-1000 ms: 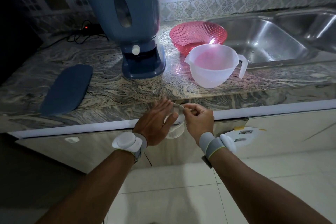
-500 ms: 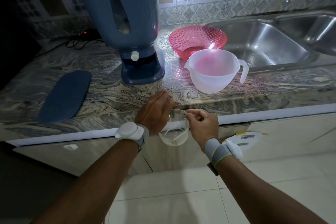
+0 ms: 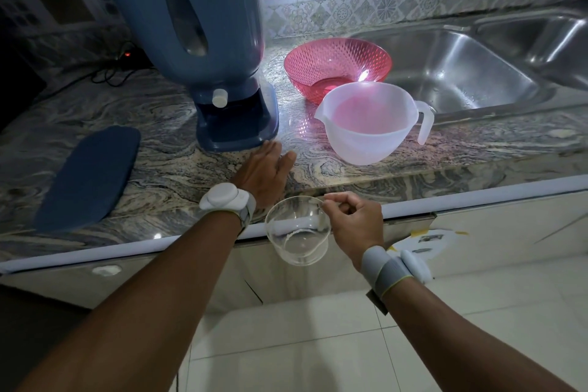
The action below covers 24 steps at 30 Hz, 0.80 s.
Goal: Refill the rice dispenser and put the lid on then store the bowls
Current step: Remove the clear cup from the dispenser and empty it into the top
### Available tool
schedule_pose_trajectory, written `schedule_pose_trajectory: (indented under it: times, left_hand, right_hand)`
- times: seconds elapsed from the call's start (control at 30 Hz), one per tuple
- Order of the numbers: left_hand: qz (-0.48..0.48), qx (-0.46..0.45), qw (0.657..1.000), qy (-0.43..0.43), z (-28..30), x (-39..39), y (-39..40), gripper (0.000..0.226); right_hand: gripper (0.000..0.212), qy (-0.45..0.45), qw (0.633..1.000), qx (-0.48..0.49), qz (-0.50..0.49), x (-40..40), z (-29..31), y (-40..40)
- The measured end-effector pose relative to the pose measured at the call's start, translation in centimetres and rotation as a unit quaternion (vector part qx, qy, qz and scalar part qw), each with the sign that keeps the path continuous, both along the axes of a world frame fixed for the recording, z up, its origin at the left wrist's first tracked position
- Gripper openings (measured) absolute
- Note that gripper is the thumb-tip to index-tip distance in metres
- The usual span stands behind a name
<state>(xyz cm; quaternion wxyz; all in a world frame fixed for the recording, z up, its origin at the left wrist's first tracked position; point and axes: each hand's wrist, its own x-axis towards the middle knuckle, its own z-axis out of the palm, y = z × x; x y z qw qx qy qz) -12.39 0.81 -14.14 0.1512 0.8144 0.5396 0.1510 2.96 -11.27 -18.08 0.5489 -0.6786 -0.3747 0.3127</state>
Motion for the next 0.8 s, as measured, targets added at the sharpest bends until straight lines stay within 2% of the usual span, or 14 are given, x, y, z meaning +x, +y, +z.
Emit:
schedule_pose_trajectory:
  times: [0.4,0.53,0.7,0.8]
  left_hand:
    - [-0.052,-0.007,0.998,0.036,-0.4,0.2,-0.9,0.072]
    - [-0.077,-0.017,0.996,0.041,-0.3,0.3,-2.5,0.067]
    - [-0.098,-0.010,0.995,0.029,0.0,0.1,-5.1,0.060]
    - [-0.101,-0.018,0.994,0.025,0.1,-0.1,-6.7,0.063]
  right_hand:
    - [0.009,-0.002,1.000,-0.001,0.000,0.2,-0.1,-0.1]
    - [0.004,-0.008,1.000,-0.015,-0.013,0.3,-0.1,-0.2]
    - [0.004,-0.020,0.999,-0.019,-0.022,0.0,0.1,-0.3]
    - [0.012,-0.022,0.999,-0.017,-0.026,-0.1,0.4,-0.3]
